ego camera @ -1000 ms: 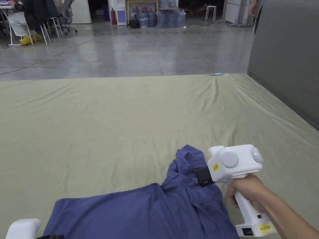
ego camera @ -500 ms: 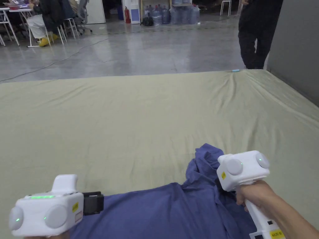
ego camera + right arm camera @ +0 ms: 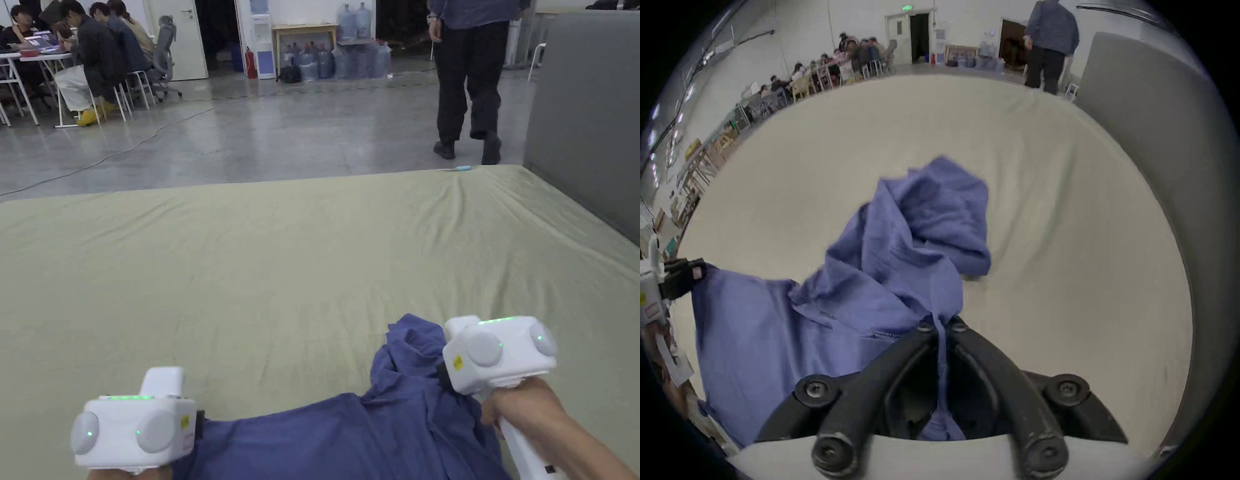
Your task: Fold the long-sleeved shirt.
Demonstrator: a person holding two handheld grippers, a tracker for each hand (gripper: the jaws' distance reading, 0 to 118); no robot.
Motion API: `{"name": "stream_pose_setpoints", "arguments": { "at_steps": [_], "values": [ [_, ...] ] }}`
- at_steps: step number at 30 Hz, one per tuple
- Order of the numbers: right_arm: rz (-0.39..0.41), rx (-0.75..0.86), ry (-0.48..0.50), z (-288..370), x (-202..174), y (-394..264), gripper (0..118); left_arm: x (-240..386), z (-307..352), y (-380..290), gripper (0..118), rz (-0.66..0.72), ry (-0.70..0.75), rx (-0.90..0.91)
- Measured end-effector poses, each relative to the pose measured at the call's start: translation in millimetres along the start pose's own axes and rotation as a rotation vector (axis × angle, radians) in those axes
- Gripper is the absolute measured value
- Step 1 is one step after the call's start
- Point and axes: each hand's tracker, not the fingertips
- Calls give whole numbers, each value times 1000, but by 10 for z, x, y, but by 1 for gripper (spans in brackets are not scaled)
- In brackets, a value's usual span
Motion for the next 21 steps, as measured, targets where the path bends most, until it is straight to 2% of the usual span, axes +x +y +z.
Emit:
{"name": "stream_pose_setpoints", "arguments": {
  "at_steps": [7, 12, 15, 21],
  "values": [
    [-20, 180, 115, 1188, 163, 459, 0, -453, 989, 677, 0, 72, -77, 204],
    [43, 345, 68, 2063, 148, 1040, 0, -615, 1850, 1207, 0, 79, -68, 394],
    [34, 415, 73, 2572, 156, 1511, 0, -684, 2301, 1640, 0, 104, -78, 480],
    [51, 600, -13, 3589, -25, 2421, 0, -714, 2977, 2618, 0, 100, -42, 628]
  ]
}}
